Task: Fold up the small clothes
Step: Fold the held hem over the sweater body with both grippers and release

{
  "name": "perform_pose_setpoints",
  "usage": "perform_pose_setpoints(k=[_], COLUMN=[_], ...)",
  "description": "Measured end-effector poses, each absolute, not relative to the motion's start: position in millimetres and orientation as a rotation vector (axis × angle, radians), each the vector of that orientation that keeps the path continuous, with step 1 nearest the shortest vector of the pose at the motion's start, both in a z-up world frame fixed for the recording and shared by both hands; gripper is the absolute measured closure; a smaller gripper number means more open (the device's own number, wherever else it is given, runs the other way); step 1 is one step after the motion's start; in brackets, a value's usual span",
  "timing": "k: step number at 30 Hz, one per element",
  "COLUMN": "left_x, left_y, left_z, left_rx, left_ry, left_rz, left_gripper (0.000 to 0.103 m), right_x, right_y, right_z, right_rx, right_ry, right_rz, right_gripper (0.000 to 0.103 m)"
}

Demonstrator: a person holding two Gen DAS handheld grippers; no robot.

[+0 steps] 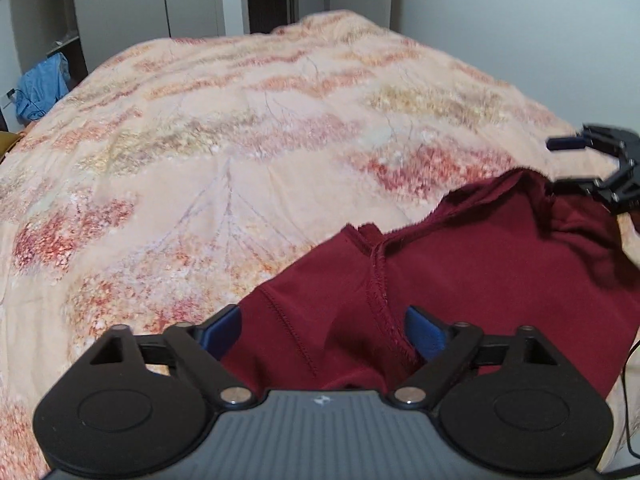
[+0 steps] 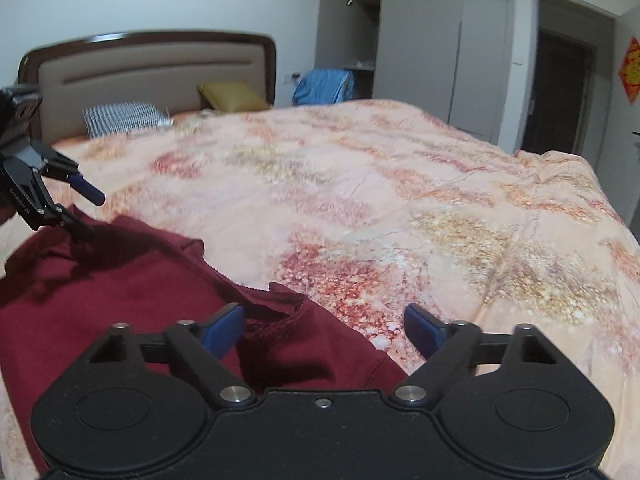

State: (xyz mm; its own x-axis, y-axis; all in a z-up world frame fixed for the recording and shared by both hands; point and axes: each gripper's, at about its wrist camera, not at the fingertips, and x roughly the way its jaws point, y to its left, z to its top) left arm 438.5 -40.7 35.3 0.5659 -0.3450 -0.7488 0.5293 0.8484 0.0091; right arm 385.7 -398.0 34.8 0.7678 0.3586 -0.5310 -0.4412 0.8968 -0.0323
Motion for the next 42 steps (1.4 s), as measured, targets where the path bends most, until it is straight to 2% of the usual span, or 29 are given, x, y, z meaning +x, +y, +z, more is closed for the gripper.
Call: perform_pose_setpoints(k=[7, 13, 17, 24, 34, 38, 42], left_x=[411.9, 407.4, 414.9, 428.0, 405.1, 389.7, 380.7], left_y=[-18.8, -24.0, -14.8, 10.2, 31.3, 25.4, 20.4], left_z=[30.5, -11.9, -16.2, -28.5, -12.0, -16.6, -18.8], left_rx=[0.176, 0.206, 0.128, 0.052, -0.167, -0.085, -0.012], left_ry=[0.760, 0.817, 0.761, 0.741, 0.645, 0.664, 0.685], left_rz=[-0.579, -0.490, -0.354, -0.203, -0.193, -0.120, -0.072], left_gripper=[0.000, 0.000, 0.001, 0.001, 0.000, 0.000, 0.000], right_x=[362.2, 368.0, 376.4, 380.5, 340.1, 306.0, 291.7], right_y=[-393.9, -401.9, -427.7, -452.5, -429.3, -412.2, -400.1], right_z=[4.7, -13.4, -14.4, -33.8, -2.0, -5.3, -28.5], right_rx=[-0.223, -0.218, -0.115, -0.001, -0.047, -0.073, -0.136], right_ry=[0.614, 0.579, 0.528, 0.557, 0.431, 0.418, 0.506], right_rz=[0.441, 0.285, 0.131, 0.013, -0.011, 0.003, -0.020], right_gripper=[0.008, 0.007, 0.001, 0.001, 0.001, 0.001, 0.001])
